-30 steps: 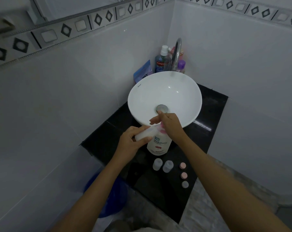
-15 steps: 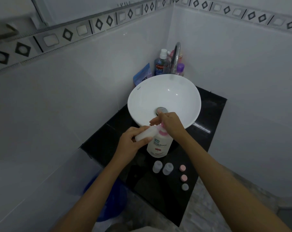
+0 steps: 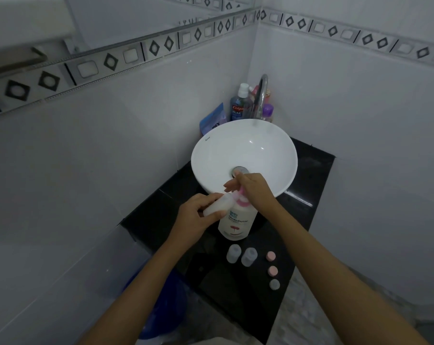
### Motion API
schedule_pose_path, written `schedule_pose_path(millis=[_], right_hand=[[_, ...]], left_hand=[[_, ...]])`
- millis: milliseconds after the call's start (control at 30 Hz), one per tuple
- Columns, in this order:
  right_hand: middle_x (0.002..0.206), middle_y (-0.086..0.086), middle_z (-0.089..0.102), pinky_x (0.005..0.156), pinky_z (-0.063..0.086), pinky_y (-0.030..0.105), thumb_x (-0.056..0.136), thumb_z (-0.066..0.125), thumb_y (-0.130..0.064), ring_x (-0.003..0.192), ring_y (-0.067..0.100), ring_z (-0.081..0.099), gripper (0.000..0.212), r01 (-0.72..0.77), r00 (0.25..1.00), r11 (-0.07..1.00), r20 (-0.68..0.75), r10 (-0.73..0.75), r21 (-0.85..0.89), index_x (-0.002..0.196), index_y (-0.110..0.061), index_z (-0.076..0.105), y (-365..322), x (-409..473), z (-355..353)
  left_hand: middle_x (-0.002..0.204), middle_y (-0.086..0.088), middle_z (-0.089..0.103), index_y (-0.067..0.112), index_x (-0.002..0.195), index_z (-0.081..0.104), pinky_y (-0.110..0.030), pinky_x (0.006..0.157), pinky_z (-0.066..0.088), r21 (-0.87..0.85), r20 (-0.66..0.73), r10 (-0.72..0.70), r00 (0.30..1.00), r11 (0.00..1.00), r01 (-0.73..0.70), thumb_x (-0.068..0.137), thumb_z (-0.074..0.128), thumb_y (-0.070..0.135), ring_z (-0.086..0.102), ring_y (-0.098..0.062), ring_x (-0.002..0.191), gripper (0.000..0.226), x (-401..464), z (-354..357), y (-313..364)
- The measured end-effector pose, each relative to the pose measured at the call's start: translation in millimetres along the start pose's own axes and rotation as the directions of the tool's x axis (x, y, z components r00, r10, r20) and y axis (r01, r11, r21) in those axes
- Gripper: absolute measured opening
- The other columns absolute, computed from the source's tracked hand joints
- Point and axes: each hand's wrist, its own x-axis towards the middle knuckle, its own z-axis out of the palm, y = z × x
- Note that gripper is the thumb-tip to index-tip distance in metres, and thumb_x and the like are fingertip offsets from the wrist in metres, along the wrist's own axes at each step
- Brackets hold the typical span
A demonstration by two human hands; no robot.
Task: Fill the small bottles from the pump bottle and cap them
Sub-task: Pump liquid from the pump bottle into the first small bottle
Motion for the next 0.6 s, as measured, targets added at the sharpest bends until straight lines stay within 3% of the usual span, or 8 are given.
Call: schedule_pose_path(millis=[167, 367, 600], right_hand=[[0.083, 0.011, 0.073, 0.081, 0.044, 0.023, 0.099, 0.039, -0.028, 0.08, 0.014, 0.062, 0.045, -0.007, 1.0, 1.0, -0.01, 0.007, 0.007, 0.085, -0.004, 0.074, -1.3, -1.6, 1.4], [0.077, 0.012, 0.071, 0.09, 0.048, 0.035, 0.099, 0.041, -0.026, 0.077, 0.02, 0.063, 0.045, -0.008, 1.0, 0.999, -0.021, 0.009, 0.053, 0.083, -0.001, 0.074, -2.1, -1.0, 2.8], [0.08, 0.016, 0.071, 0.095, 0.047, 0.042, 0.1, 0.04, -0.025, 0.077, 0.022, 0.062, 0.045, -0.011, 1.0, 0.998, -0.021, 0.012, 0.063, 0.085, 0.003, 0.073, -2.9, -1.7, 3.4]], left_hand=[[0.104, 0.006, 0.059, 0.023, 0.13, 0.058, -0.028, 0.082, 0.055, 0.131, 0.01, 0.054, 0.998, 0.99, -0.055, 0.083, 0.072, 0.026, 0.059, -0.007, 0.099, 0.049, -1.7, 2.5, 0.0], [0.104, 0.002, 0.058, 0.018, 0.133, 0.055, -0.027, 0.084, 0.053, 0.307, 0.02, 0.094, 0.995, 0.947, -0.096, 0.085, 0.069, 0.025, 0.057, -0.007, 0.097, 0.05, -1.8, 1.2, 0.6], [0.105, 0.001, 0.06, 0.015, 0.131, 0.056, -0.023, 0.084, 0.051, 0.301, -0.047, 0.079, 0.996, 0.952, -0.062, 0.084, 0.071, 0.019, 0.058, -0.009, 0.099, 0.049, -6.1, 2.6, 0.5]])
